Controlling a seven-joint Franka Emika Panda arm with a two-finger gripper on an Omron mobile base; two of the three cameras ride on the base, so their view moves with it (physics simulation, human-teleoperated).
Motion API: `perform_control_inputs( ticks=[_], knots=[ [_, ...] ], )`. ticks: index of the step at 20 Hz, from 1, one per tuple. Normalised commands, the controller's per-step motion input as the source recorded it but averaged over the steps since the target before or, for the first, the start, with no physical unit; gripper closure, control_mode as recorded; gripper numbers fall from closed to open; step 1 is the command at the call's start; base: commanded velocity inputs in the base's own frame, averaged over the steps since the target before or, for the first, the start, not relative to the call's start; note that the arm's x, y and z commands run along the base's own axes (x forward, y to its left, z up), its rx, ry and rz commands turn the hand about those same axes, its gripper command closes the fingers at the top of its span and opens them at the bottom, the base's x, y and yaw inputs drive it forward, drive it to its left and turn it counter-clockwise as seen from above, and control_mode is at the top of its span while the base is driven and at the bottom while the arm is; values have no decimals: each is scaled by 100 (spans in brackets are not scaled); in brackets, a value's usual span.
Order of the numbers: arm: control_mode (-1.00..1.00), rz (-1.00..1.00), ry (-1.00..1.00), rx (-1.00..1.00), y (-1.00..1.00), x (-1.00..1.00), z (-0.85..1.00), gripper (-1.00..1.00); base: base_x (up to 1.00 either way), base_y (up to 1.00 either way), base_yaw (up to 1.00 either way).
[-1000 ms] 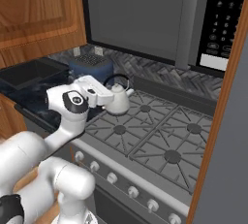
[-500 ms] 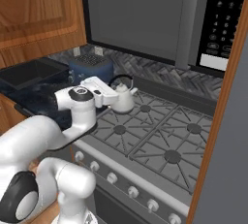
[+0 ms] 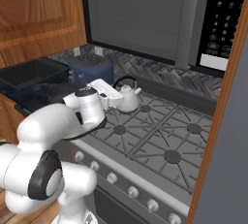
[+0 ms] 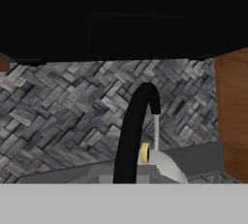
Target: Pick the kettle from the cabinet and place it on a stove burner. Then pick the pot from the counter and place it on another stove burner. Finally, turn both burners on.
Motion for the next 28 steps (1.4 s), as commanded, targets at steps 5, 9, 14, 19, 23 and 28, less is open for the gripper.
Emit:
perform_control_inputs(
  ticks=[5, 9, 14, 19, 23, 28],
  knots=[
    [-100, 0, 0, 0, -12, 39, -11, 100, 0, 0, 0],
    [-100, 0, 0, 0, -13, 39, -3, 100, 0, 0, 0],
    [-100, 0, 0, 0, -14, 28, -6, 100, 0, 0, 0],
    [-100, 0, 0, 0, -15, 31, -23, 100, 0, 0, 0],
    [-100, 0, 0, 0, -16, 30, -28, 100, 0, 0, 0],
    [-100, 0, 0, 0, -12, 19, -31, 100, 0, 0, 0]
  ],
)
